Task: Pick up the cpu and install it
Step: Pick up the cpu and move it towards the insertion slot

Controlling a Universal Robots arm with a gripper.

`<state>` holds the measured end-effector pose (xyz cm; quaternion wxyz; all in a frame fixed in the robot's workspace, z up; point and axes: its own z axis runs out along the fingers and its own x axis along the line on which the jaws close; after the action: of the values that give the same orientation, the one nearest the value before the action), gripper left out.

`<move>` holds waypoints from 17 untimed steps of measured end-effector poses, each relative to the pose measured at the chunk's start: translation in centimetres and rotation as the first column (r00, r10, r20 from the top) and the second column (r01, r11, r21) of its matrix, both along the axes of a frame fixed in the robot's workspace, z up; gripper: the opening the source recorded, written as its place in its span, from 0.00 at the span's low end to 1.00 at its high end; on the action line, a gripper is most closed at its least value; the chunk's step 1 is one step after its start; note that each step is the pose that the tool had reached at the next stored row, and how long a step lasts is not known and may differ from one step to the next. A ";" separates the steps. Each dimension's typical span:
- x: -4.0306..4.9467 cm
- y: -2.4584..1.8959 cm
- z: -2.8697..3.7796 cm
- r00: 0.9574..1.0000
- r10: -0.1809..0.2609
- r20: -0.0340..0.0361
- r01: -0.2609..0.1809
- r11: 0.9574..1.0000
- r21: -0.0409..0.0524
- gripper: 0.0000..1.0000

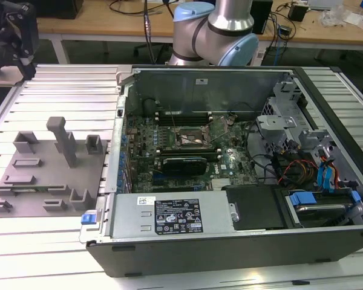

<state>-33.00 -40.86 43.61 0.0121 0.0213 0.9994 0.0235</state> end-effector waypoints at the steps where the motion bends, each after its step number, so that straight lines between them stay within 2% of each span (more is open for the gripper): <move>1: 0.16 0.00 0.00 1.000 0.000 0.000 0.000 1.000 0.000 0.55; 8: 1.61 0.00 0.00 1.000 0.000 0.000 0.000 1.000 0.000 0.55; 10: 2.46 0.00 0.00 1.000 0.000 0.000 0.000 1.000 0.000 0.55; 17: 4.10 0.00 0.00 1.000 0.000 0.000 0.000 1.000 0.000 0.55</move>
<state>-28.89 -40.86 43.61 0.0121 0.0213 0.9994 0.0235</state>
